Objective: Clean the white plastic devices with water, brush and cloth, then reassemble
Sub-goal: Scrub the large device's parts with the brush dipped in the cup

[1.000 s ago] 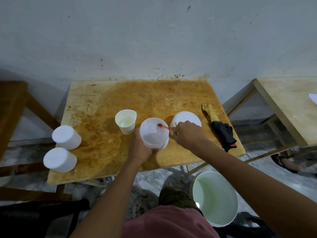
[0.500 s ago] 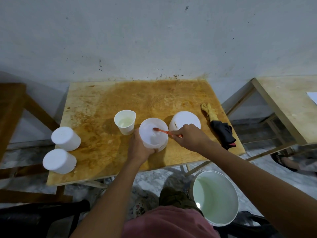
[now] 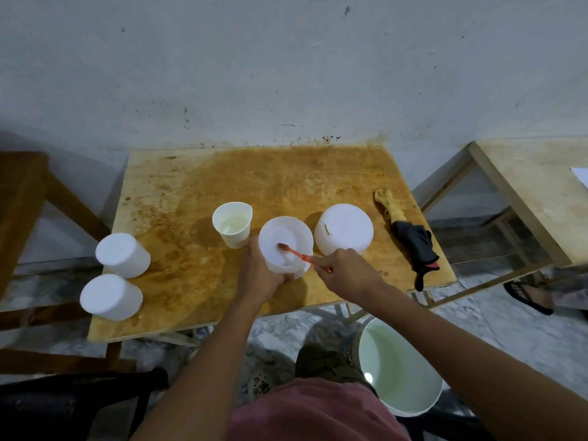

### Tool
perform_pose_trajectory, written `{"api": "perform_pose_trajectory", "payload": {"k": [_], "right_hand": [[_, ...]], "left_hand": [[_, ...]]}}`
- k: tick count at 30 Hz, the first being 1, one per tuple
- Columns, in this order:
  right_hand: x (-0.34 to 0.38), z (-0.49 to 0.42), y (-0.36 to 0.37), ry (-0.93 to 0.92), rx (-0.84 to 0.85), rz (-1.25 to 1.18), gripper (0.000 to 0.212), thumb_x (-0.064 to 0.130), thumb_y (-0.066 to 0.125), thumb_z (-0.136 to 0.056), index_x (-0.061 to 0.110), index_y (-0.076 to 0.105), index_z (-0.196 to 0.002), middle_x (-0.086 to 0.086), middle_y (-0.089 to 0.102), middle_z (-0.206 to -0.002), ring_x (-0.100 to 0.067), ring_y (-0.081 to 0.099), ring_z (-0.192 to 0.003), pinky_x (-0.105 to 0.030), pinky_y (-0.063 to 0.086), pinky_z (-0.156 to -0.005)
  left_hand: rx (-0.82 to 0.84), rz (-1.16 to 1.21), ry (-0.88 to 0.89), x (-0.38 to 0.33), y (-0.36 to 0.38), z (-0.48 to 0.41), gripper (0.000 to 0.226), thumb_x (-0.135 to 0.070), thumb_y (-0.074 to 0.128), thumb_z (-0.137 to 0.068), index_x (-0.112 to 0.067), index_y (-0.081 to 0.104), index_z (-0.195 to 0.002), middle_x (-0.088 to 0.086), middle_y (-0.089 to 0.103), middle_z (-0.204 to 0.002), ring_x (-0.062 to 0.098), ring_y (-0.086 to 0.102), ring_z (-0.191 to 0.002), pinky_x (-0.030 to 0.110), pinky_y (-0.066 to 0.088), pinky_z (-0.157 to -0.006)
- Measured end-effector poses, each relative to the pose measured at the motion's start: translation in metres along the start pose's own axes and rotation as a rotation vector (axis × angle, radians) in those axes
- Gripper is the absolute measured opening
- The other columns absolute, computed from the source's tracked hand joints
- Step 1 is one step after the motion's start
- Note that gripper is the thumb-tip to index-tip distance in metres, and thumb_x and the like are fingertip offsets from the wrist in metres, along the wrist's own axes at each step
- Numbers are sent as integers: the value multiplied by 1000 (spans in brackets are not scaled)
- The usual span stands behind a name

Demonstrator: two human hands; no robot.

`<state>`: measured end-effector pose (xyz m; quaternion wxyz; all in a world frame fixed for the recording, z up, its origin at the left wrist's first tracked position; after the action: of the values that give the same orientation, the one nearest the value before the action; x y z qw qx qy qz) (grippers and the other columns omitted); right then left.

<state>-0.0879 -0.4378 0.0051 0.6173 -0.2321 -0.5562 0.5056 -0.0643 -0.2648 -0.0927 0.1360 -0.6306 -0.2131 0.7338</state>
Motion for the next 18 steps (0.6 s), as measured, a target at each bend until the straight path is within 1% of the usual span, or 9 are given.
{"api": "perform_pose_trajectory", "payload": {"k": [1, 3, 6, 10, 12, 14, 15, 17, 18], "right_hand": [[4, 3, 5, -4, 14, -22, 33, 22, 52, -99, 27, 61, -131, -1, 65, -67, -12, 53, -54, -28, 45, -56], [8, 3, 8, 0, -5, 8, 35, 22, 49, -100, 29, 59, -133, -2, 60, -65, -15, 51, -56, -29, 42, -55], [10, -1, 2, 30, -65, 162, 40, 22, 40, -102, 32, 54, -139, 0, 44, -64, -20, 50, -65, -34, 45, -57], [16, 4, 3, 17, -19, 35, 38, 18, 45, -101, 29, 58, -135, -10, 57, -70, -19, 49, -59, -34, 43, -56], [13, 4, 2, 43, -66, 118, 40, 20, 43, -101, 32, 55, -137, -6, 53, -71, -21, 54, -65, -35, 47, -57], [15, 2, 2, 69, -98, 147, 41, 20, 40, -102, 32, 54, -138, -4, 48, -70, -21, 53, -66, -35, 48, -58], [17, 2, 4, 65, -85, 106, 41, 19, 41, -101, 32, 55, -137, -4, 48, -68, -20, 51, -64, -35, 47, -58], [21, 3, 5, 63, -53, 7, 39, 16, 44, -99, 30, 60, -132, -5, 51, -66, -20, 48, -59, -34, 44, -56], [21, 3, 4, 62, -56, 11, 38, 16, 44, -99, 28, 61, -131, -4, 50, -67, -20, 48, -60, -33, 42, -55]], "left_hand": [[-2, 3, 0, 0, 0, 0, 100, -36, 95, -52, -24, 39, -134, -4, 57, -128, 12, 56, -114, 23, 47, -87], [-6, 18, 1, -1, 0, 1, 99, -34, 96, -53, -24, 39, -133, -4, 57, -128, 12, 56, -114, 24, 47, -87], [-6, 26, 1, 1, 0, 2, 99, -29, 96, -53, -22, 39, -133, -5, 54, -128, 11, 53, -113, 27, 48, -89], [-9, 19, -18, 5, 0, 0, 99, -33, 96, -52, -25, 39, -132, -4, 57, -129, 14, 56, -115, 32, 53, -90], [-4, 11, -20, 5, 1, 0, 101, -34, 96, -50, -26, 39, -132, -4, 56, -128, 14, 55, -115, 32, 53, -90], [2, 20, -45, 8, 2, 0, 101, -37, 95, -48, -27, 38, -132, -5, 55, -129, 15, 54, -116, 36, 54, -91], [11, 29, -57, 8, 2, 0, 101, -41, 94, -48, -29, 39, -131, -6, 56, -128, 16, 55, -116, 40, 55, -91], [17, 60, -79, 13, 3, -3, 101, -52, 90, -44, -35, 41, -130, -10, 58, -126, 16, 58, -114, 45, 59, -84], [18, 65, -85, 14, 3, -4, 102, -52, 91, -42, -35, 43, -130, -11, 59, -126, 15, 59, -113, 45, 59, -83]]}}
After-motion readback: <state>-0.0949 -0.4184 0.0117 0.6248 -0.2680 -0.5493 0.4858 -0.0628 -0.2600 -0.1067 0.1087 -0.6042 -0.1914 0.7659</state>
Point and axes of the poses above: each hand's wrist, its own z-axis away from the middle knuckle, its own y-axis out of the palm, x = y × z, the point moved 6 cm from there along -z, towards the middle knuckle
